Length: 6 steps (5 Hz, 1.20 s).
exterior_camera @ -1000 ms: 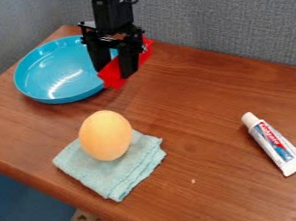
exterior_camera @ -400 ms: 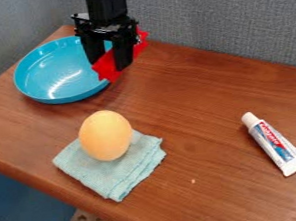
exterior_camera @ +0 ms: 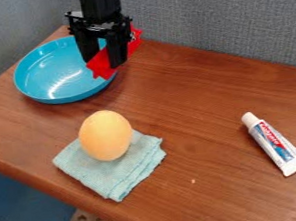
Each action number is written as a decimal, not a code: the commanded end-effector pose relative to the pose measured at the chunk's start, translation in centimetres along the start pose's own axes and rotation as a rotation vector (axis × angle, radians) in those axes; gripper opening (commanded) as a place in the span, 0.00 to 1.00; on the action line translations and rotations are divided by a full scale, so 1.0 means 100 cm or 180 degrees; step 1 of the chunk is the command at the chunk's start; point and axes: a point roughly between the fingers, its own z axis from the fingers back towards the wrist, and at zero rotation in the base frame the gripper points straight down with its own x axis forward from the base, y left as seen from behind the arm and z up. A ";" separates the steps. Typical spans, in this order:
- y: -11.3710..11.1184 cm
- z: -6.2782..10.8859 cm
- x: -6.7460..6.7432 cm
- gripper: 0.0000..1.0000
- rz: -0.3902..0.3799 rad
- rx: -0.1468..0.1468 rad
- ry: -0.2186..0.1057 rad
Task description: Put the red object on the blue plate
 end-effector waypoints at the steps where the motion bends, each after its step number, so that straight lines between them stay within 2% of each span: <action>1: 0.006 0.039 0.000 0.00 0.0044 0.0120 -0.0373; 6: 0.014 0.043 -0.001 0.00 0.0115 0.0141 -0.0392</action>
